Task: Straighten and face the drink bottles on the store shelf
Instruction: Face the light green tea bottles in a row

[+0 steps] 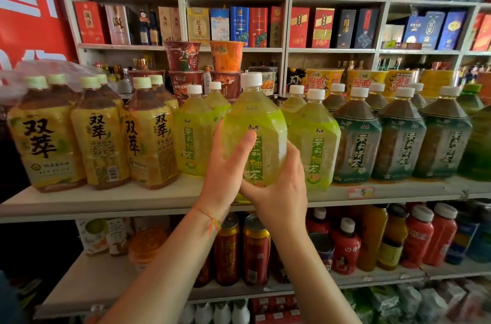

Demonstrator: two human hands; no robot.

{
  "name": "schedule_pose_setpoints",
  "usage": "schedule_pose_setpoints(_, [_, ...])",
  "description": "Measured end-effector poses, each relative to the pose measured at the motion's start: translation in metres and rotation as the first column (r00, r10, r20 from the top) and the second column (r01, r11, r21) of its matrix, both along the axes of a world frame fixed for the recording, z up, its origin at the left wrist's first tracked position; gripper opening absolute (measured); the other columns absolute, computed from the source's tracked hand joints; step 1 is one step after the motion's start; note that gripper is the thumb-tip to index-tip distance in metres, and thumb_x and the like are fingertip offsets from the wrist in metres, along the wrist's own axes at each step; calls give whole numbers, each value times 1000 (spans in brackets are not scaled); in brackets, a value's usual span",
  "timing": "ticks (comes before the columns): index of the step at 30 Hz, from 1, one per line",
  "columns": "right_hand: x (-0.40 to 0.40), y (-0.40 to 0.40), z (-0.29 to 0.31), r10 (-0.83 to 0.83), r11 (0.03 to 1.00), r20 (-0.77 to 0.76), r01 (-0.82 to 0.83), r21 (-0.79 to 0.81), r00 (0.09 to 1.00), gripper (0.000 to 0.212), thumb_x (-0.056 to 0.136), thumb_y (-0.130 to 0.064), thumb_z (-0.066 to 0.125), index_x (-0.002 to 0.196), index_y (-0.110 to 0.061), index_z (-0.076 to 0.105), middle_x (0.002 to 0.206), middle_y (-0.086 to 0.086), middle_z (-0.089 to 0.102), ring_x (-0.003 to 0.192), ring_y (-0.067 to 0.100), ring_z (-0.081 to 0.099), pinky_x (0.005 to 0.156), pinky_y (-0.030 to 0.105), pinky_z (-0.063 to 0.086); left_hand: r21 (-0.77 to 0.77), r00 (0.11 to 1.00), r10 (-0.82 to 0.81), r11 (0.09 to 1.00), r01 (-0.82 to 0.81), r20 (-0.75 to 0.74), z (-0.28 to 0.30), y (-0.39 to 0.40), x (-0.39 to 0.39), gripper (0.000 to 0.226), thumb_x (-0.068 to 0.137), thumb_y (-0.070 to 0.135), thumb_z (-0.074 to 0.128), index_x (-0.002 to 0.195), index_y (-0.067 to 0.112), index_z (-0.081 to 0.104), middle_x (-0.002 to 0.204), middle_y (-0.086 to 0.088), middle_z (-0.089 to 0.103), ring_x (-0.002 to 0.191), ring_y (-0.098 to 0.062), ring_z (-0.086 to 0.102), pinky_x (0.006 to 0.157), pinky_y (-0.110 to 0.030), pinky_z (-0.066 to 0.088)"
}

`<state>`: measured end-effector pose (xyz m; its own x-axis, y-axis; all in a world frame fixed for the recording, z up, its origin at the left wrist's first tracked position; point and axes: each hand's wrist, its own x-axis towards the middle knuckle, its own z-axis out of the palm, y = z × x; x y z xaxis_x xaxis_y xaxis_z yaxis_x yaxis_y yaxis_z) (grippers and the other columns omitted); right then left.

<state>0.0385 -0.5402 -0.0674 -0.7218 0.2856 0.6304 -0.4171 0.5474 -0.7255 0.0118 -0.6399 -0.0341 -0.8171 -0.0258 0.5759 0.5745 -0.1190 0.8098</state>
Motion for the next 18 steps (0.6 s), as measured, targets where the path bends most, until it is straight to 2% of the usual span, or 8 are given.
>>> schedule_pose_setpoints(3, [-4, -2, 5, -24, 999, 16, 23, 23, 1000, 111, 55, -83, 65, 147, -33, 27, 141, -11, 50, 128, 11, 51, 87, 45, 57, -22, 999, 28, 999, -27, 26, 1, -3, -7, 82, 84, 63, 63, 151, 23, 40, 143, 8, 57, 131, -5, 54, 110, -28, 43])
schedule_pose_setpoints(4, [-5, -3, 7, -33, 999, 24, 32, 37, 999, 111, 55, -83, 64, 146, -33, 26, 141, -11, 51, 126, 11, 52, 85, 44, 57, -21, 999, 32, 999, -32, 40, 3, -2, -8, 84, 82, 67, 63, 151, 25, 40, 144, 10, 56, 131, -2, 53, 108, -26, 42])
schedule_pose_setpoints(6, [-10, -4, 9, -53, 996, 50, 50, 68, 997, 111, 55, -85, 62, 145, -32, 25, 139, -11, 53, 123, 12, 56, 82, 43, 58, -18, 998, 39, 999, -38, 46, 6, -3, -10, 77, 87, 64, 64, 149, 24, 42, 139, 11, 59, 125, 3, 56, 99, -16, 46])
schedule_pose_setpoints(8, [-13, -4, 11, -60, 996, 83, 54, 77, 995, 109, 55, -86, 60, 142, -31, 25, 134, -11, 56, 116, 13, 60, 79, 41, 59, -34, 998, 47, 998, -46, 35, 7, -2, -13, 69, 89, 55, 61, 147, 20, 45, 133, 9, 63, 119, 3, 60, 95, -14, 49])
schedule_pose_setpoints(10, [-15, -3, 12, -67, 994, 120, 57, 91, 991, 102, 57, -82, 65, 136, -29, 28, 124, -11, 60, 105, 13, 64, 74, 36, 57, -59, 998, 50, 997, -48, 32, 6, -2, -19, 71, 90, 55, 62, 149, 20, 42, 135, 8, 62, 123, -1, 59, 103, -23, 49])
schedule_pose_setpoints(14, [-19, 0, 16, -108, 982, 180, 76, 175, 978, 91, 62, -78, 69, 124, -23, 31, 106, -9, 61, 85, 14, 64, 58, 27, 48, -110, 994, 63, 993, -52, 94, 0, -4, -32, 99, 75, 79, 63, 155, 30, 31, 150, 11, 50, 137, -7, 48, 115, -42, 40])
schedule_pose_setpoints(16, [-21, 2, 19, -122, 972, 192, 78, 221, 974, 90, 63, -78, 69, 120, -20, 31, 100, -8, 60, 75, 13, 61, 50, 22, 41, -130, 988, 73, 990, -55, 133, -1, -5, -37, 106, 67, 89, 60, 154, 38, 28, 156, 8, 42, 143, -13, 42, 117, -51, 36])
schedule_pose_setpoints(18, [-25, 4, 19, -130, 964, 213, 73, 256, 968, 86, 65, -77, 69, 114, -21, 28, 98, -7, 58, 71, 12, 57, 46, 20, 36, -151, 985, 67, 988, -42, 159, -3, -5, -41, 110, 62, 93, 59, 154, 42, 27, 160, 8, 37, 145, -16, 39, 118, -54, 34])
